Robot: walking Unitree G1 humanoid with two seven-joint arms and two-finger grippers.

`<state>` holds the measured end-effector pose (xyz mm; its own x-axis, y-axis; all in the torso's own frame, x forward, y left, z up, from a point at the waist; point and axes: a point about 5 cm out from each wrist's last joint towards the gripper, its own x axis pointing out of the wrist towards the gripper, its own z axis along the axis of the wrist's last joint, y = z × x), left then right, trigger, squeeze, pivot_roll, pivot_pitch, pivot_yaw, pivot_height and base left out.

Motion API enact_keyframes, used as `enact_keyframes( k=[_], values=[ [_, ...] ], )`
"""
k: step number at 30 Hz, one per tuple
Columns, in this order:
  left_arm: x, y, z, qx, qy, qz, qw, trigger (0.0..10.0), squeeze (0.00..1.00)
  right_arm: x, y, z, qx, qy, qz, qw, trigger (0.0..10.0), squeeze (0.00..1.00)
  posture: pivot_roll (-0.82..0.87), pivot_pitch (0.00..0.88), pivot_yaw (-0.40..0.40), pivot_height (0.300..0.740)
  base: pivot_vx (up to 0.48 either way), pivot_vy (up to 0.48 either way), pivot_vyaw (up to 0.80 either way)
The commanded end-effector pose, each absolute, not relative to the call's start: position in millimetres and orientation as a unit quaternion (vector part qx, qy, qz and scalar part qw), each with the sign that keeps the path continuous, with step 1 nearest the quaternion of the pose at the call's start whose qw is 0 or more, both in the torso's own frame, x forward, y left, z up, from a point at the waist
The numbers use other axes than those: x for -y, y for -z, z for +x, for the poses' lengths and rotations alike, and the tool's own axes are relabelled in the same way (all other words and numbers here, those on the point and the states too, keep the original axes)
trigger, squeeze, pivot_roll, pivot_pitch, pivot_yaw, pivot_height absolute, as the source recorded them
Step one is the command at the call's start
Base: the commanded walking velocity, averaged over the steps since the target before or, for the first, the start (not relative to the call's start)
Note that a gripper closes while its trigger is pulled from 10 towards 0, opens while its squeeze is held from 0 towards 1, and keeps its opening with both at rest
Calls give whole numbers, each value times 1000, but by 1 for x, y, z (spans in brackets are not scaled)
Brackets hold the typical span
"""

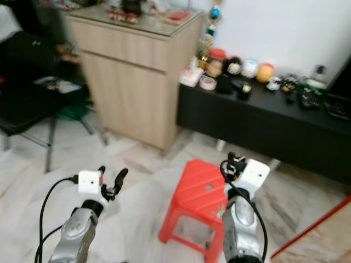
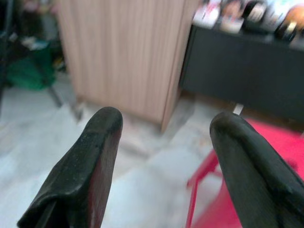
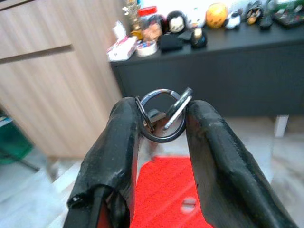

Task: Hang keys on a hook

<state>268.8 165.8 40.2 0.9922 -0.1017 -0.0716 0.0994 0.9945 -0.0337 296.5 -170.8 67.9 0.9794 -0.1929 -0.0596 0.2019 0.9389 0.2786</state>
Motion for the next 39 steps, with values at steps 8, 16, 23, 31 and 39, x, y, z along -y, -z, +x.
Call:
enact_keyframes(
  k=[8, 16, 23, 31, 39],
  values=[
    [-164, -47, 274, -24, 57, -17, 998, 10000, 0, 174, -65, 296, -27, 111, 141, 983, 10000, 0, 48, 11, -72, 740, -394, 0, 0],
    [-164, -48, 274, -24, 61, -16, 998, 10000, 0, 171, -65, 297, -38, 108, 138, 984, 10000, 0, 49, 16, -70, 740, -394, 0, 0],
    [-164, -51, 276, -19, 65, -10, 998, 10000, 0, 170, -64, 300, -64, 104, 119, 985, 10000, 0, 48, 18, -69, 740, -104, 0, 0],
    [-159, -57, 279, -13, 84, -13, 996, 10000, 0, 169, -67, 301, -65, 97, 131, 984, 10000, 0, 49, 21, -69, 740, 0, 0, -263],
    [-157, -58, 279, -19, 96, -9, 995, 10000, 0, 164, -78, 305, -58, 78, 128, 987, 10000, 0, 48, 19, -67, 740, 0, 0, -800]
  ],
)
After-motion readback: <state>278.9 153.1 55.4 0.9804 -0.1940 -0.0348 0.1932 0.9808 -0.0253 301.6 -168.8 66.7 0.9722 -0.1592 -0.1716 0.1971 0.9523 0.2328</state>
